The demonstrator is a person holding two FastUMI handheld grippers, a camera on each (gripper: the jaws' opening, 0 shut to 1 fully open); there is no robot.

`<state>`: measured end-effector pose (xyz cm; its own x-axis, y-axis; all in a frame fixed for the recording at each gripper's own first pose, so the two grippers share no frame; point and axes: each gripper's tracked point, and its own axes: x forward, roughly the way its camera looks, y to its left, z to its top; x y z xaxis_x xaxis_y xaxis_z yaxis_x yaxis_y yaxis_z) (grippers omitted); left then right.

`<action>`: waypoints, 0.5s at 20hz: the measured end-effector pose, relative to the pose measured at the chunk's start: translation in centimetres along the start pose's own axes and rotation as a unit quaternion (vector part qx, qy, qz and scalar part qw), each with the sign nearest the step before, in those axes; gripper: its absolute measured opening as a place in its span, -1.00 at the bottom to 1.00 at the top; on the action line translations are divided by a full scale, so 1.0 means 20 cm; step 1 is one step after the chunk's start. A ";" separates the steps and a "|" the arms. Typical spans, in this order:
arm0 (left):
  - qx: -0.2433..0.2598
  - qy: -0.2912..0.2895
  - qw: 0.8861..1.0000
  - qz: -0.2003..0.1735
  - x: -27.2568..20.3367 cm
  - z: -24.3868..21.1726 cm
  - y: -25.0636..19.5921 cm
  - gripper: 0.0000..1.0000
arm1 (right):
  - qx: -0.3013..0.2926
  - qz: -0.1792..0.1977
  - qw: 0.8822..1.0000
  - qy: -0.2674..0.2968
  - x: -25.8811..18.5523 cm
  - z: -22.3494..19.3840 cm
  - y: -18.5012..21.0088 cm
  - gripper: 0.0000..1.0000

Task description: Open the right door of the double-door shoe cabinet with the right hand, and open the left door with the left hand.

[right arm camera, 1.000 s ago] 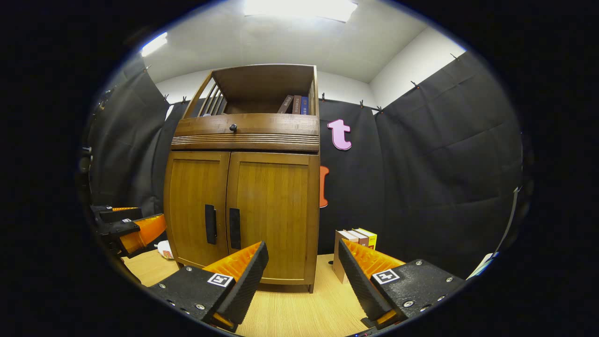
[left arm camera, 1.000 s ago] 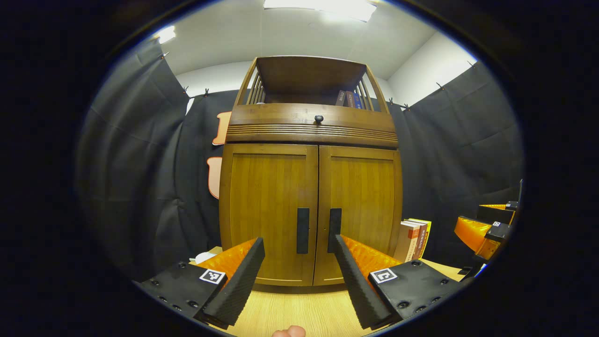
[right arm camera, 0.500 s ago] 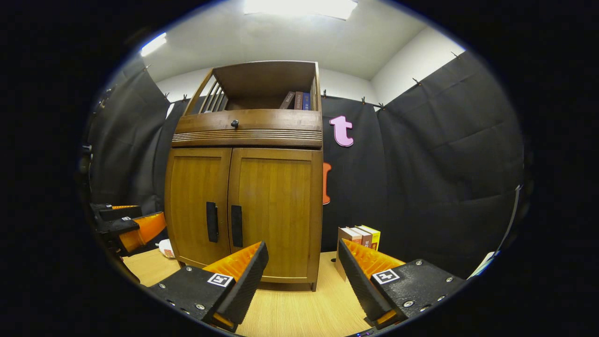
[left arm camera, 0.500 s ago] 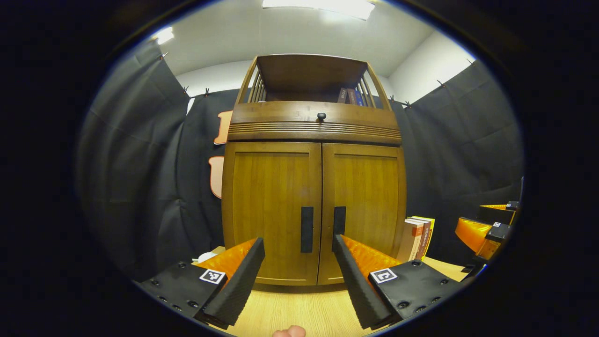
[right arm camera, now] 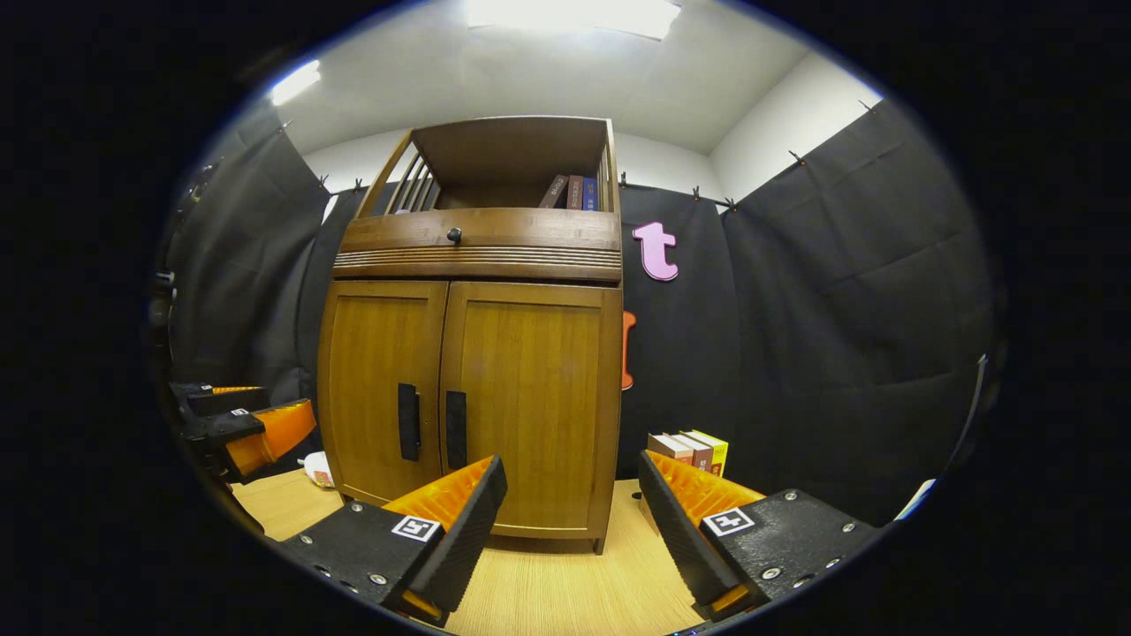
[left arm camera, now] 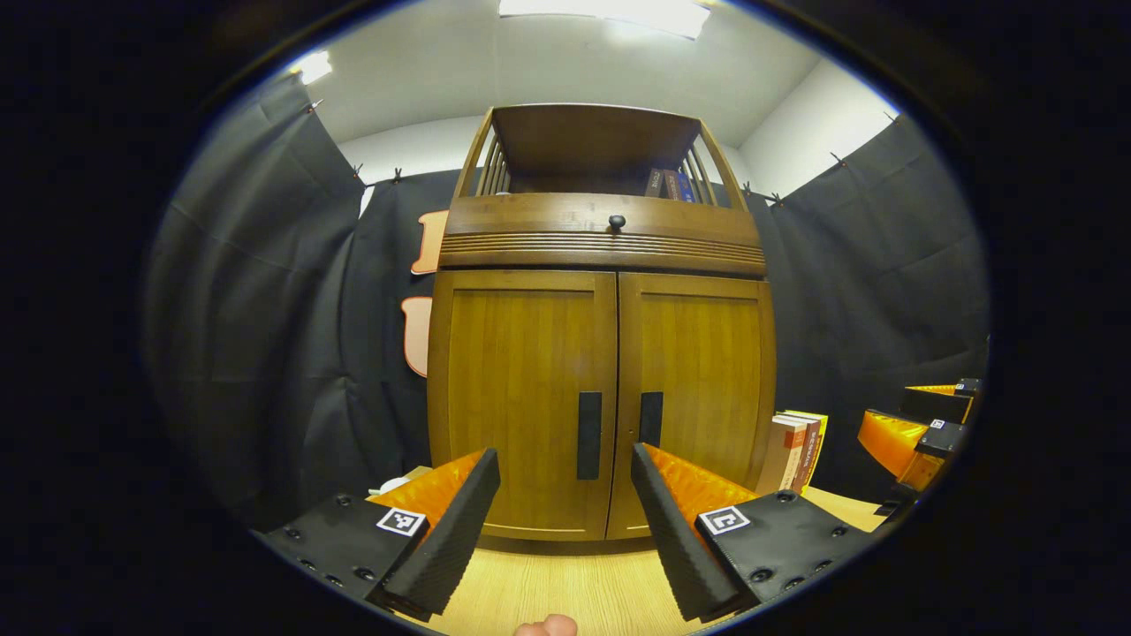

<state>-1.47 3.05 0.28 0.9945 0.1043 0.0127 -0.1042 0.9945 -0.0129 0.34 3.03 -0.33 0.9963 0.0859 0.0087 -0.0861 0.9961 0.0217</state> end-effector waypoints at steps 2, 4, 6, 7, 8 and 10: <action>-0.001 -0.001 1.000 0.003 0.00 0.00 0.01 0.99 | -0.002 0.002 1.000 -0.001 0.00 0.01 0.01 0.85; 0.001 -0.004 1.000 0.006 0.00 0.01 0.02 0.99 | -0.003 0.005 1.000 -0.003 0.00 0.01 0.02 0.85; 0.003 -0.003 1.000 0.005 -0.01 0.01 0.02 0.93 | -0.004 0.007 1.000 -0.004 0.01 0.01 0.02 0.85; 0.003 -0.002 1.000 0.004 -0.01 0.01 0.02 0.87 | -0.003 0.010 1.000 -0.004 0.02 0.01 0.03 0.85; 0.002 -0.001 1.000 0.003 -0.01 0.00 0.02 0.87 | -0.001 0.014 1.000 -0.003 0.03 0.01 0.05 0.85; 0.004 0.000 1.000 0.005 -0.02 0.00 0.03 0.93 | 0.006 0.023 1.000 -0.002 0.06 0.01 0.07 0.85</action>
<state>-1.86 3.55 0.20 0.9935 0.1136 0.0119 -0.1135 0.9935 -0.0053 1.50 4.59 0.00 0.9912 0.1313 0.0145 -0.1317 0.9908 0.0323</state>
